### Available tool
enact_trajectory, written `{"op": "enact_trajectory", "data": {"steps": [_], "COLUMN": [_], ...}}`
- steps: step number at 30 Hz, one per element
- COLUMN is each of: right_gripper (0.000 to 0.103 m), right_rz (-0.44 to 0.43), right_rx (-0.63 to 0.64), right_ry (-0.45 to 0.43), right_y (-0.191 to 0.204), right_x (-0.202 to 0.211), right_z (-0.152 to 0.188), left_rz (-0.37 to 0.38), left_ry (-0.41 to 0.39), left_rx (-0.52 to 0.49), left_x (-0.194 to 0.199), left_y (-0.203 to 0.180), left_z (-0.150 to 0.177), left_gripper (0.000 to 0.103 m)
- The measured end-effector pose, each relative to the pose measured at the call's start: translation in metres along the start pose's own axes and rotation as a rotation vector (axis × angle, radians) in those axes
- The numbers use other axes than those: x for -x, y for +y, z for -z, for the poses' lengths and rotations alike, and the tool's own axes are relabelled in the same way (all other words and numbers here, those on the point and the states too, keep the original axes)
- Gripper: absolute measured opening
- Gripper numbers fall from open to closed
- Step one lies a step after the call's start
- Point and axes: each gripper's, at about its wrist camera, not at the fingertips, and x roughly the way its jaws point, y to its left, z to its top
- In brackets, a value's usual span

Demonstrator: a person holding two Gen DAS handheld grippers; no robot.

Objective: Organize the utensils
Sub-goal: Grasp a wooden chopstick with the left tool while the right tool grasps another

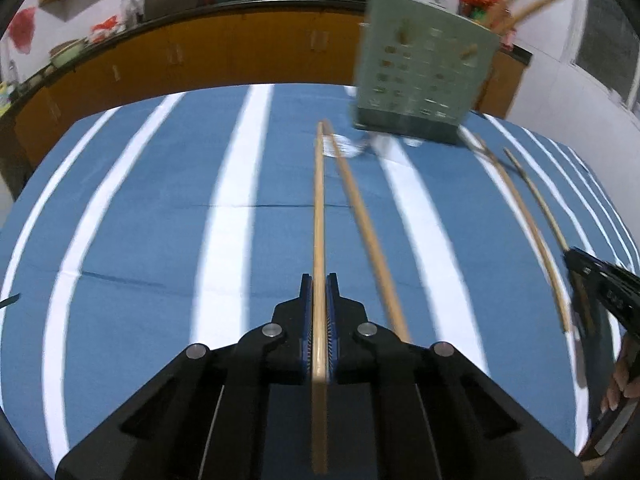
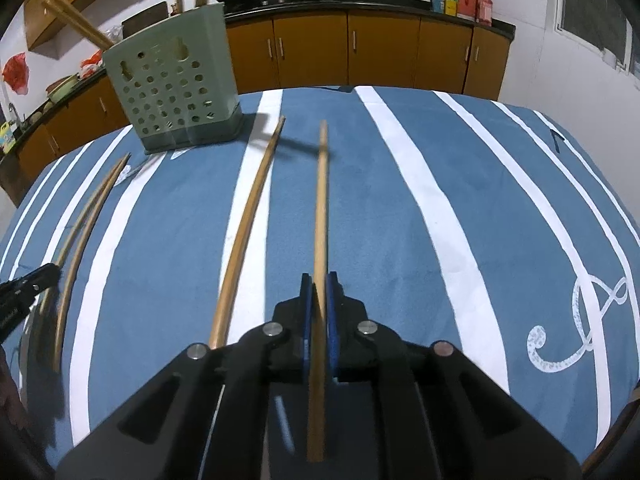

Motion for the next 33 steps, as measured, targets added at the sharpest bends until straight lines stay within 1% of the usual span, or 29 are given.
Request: {"op": "enact_trajectory", "data": {"steps": [4, 8, 13, 18, 23, 33], "right_gripper": [0.008, 0.008, 0.009, 0.009, 0.009, 0.009], "right_rz": [0.014, 0.017, 0.025, 0.031, 0.031, 0.032], "right_rx": [-0.031, -0.027, -0.020, -0.014, -0.024, -0.023], "right_ry": [-0.006, -0.004, -0.003, -0.002, -0.002, -0.001], "right_y": [-0.010, -0.010, -0.009, -0.007, -0.008, -0.009], "right_x": [-0.002, -0.003, -0.003, -0.003, -0.003, -0.003], "right_z": [-0.003, -0.003, -0.003, -0.002, -0.002, -0.002], "left_rz": [-0.047, -0.061, -0.050, -0.018, -0.029, -0.020], "left_ry": [-0.001, -0.011, -0.012, -0.013, -0.012, -0.013], "left_rx": [0.064, 0.091, 0.103, 0.129, 0.119, 0.126], "left_x": [0.000, 0.000, 0.000, -0.002, -0.002, -0.001], "left_y": [0.033, 0.052, 0.054, 0.061, 0.059, 0.058], "left_z": [-0.005, -0.006, -0.007, -0.008, -0.008, -0.008], "left_gripper": [0.007, 0.008, 0.008, 0.008, 0.008, 0.008]}}
